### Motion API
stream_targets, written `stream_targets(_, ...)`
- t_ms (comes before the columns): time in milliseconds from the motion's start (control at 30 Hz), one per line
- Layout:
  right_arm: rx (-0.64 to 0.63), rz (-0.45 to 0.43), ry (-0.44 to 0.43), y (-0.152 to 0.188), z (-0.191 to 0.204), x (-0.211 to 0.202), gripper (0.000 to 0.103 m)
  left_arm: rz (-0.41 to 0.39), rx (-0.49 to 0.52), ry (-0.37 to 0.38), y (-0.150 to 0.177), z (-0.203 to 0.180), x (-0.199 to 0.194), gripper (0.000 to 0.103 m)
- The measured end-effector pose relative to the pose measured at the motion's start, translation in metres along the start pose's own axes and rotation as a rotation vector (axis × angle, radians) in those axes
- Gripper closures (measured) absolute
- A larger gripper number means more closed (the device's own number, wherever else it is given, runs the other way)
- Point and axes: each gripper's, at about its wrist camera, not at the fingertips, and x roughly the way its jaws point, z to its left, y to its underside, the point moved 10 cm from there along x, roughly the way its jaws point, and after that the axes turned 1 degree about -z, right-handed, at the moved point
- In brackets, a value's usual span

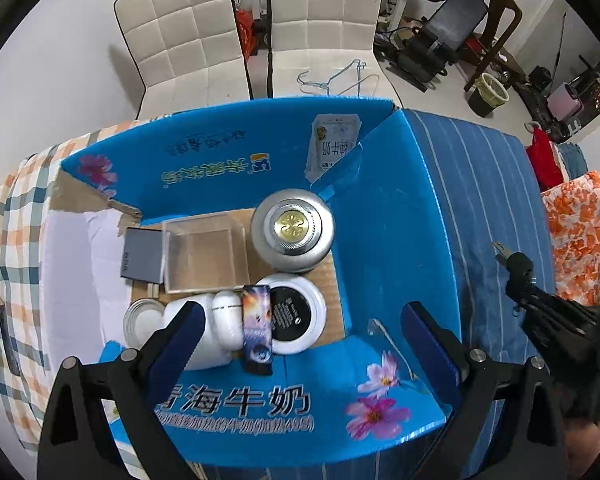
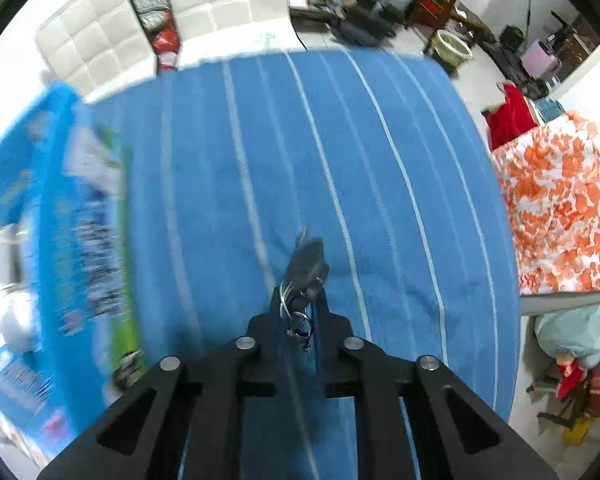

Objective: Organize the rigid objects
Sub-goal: 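Carry the keys into the blue box and open the right tool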

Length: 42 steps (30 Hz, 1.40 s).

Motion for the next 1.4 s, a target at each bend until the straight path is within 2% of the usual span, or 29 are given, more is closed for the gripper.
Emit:
stream_targets(200,-0.045,-0.108,-0.105,0.002,0.017,-0.086,0.091,-0.044,-0.007,0.023,0.006,0.008,-0.036,0.003)
stream_targets(400,-0.113,-0.209,-0.209,0.011,0.069,-0.171,0.091,-0.118,-0.011,0.018,0.011,0.021,-0.077,0.003)
stream_targets(567,-0.146,-0.258,-0.271,0.009,0.116,-0.205,0.091,-0.168,-0.012,-0.006,0.013,0.040,-0.102,0.003)
stream_targets(633,-0.154,-0.256,-0.284,0.008,0.131,-0.204,0.091,-0.178,-0.016,-0.020,0.011,0.050,-0.103,0.003)
stream_targets(733,-0.168,-0.247,-0.301,0.006,0.151,-0.192,0.091,-0.179,-0.036,-0.023,0.007,0.065,-0.096,0.003)
stream_targets(833,-0.176,-0.203,-0.312,0.001,0.164,-0.157,0.091,-0.178,-0.066,-0.026,0.004,0.084,-0.076,0.003)
stream_targets(967,-0.178,-0.121,-0.280,-0.001,0.176,-0.093,0.091,-0.118,-0.059,-0.057,0.002,0.102,-0.034,0.003)
stream_targets(1133,-0.191,-0.024,-0.230,0.008,0.187,-0.033,0.091,-0.054,-0.057,-0.017,0.009,0.105,0.003,0.003)
stream_targets(1400,-0.199,0.073,-0.159,0.028,0.190,0.021,0.092,-0.009,-0.028,-0.040,0.022,0.102,0.025,0.003)
